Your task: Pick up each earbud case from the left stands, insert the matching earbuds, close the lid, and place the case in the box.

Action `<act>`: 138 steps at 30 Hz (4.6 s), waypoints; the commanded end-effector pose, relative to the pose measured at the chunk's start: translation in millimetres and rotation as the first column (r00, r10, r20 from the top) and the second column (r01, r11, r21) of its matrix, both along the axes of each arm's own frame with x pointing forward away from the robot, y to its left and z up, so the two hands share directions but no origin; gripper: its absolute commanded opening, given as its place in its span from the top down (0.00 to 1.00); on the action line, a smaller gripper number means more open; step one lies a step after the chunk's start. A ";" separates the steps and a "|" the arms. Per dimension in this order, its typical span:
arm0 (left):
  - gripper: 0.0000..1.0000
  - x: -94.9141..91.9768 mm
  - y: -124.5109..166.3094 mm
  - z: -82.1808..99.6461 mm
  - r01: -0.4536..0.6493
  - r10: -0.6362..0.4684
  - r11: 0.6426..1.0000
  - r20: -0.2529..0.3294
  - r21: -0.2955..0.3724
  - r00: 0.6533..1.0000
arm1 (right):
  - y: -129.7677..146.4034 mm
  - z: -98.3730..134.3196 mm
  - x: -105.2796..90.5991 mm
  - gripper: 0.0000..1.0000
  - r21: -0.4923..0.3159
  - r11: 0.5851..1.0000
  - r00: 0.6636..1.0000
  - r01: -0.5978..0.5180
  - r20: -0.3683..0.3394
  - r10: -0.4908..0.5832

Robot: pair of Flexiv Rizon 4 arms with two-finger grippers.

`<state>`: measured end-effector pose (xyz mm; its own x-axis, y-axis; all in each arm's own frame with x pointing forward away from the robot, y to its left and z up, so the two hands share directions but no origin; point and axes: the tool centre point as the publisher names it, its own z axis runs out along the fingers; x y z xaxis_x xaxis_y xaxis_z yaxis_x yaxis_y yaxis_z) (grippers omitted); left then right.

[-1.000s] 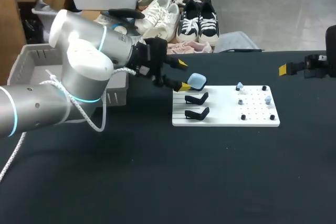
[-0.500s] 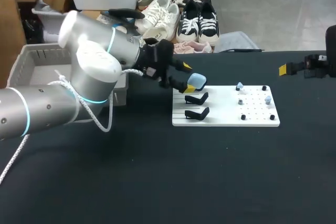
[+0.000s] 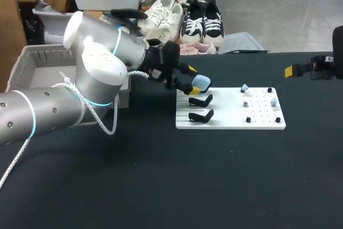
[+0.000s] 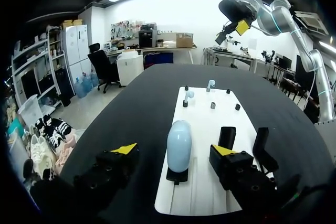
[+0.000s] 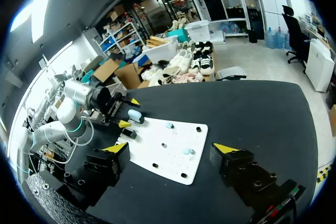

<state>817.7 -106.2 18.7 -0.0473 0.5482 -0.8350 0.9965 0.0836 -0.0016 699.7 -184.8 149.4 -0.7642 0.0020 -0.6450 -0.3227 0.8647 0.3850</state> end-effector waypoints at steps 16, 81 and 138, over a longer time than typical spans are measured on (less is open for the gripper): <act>0.37 0.6 -9.2 -3.9 0.016 -0.016 1.000 -0.014 0.011 1.000 | -0.6 0.1 0.5 0.00 0.001 1.000 1.000 -0.003 -0.001 0.003; 1.00 -4.7 -6.3 -3.6 0.013 -0.012 1.000 -0.029 0.015 0.999 | -0.6 0.1 0.5 0.00 0.001 1.000 1.000 -0.003 -0.001 0.003; 1.00 -73.8 -80.7 96.5 -0.030 0.029 0.999 0.109 0.010 0.994 | 86.3 -22.2 12.2 0.00 -0.005 0.957 0.956 -0.290 -0.049 0.289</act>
<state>740.9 -179.5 116.1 0.0282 0.5476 -0.8363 0.9878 0.1128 0.1072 706.5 -100.6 128.6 -0.7597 -0.2249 -0.6101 -0.5202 0.7732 0.3627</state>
